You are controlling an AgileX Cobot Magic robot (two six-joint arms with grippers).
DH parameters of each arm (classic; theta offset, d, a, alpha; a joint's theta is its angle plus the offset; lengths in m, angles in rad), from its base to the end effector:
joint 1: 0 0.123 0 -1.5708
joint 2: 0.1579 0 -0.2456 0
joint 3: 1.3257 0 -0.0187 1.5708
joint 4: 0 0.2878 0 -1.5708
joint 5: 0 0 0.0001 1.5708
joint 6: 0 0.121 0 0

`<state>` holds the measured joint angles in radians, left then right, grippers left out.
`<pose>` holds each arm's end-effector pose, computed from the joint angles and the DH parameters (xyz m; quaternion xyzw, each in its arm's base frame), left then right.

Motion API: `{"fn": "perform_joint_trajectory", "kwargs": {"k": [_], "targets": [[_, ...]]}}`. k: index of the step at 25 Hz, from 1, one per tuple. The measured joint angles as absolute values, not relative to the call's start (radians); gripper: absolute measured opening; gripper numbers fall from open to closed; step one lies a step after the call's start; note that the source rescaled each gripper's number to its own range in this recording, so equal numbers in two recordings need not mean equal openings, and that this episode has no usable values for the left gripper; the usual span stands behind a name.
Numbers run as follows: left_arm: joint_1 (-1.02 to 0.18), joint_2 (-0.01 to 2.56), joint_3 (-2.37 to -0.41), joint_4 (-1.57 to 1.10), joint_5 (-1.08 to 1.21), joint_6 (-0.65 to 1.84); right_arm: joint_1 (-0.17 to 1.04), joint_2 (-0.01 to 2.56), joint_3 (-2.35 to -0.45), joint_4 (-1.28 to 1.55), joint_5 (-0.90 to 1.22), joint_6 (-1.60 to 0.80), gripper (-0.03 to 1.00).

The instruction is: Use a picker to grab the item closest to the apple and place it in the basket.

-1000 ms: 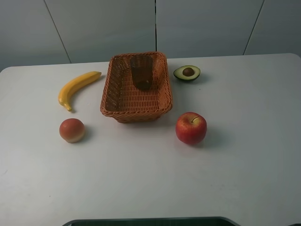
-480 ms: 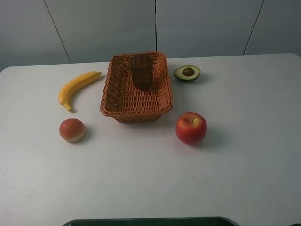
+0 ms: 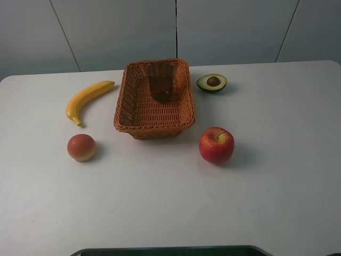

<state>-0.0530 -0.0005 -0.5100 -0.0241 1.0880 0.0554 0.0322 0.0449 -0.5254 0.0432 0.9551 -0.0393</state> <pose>0.0912 -0.0074 0.2819 0.0471 0.8562 -0.0114 0.5143 0.1038 0.0076 0.2973 -0.0291 0.8293 0.0196 0.5577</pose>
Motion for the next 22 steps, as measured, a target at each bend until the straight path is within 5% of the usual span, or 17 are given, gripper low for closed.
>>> {"fn": "perform_joint_trajectory", "kwargs": {"k": [22], "targets": [[-0.053, -0.001, -0.51, -0.024, 1.088, 0.055, 0.032, -0.001, -0.511, 0.036, 1.104, -0.12, 0.97]]}}
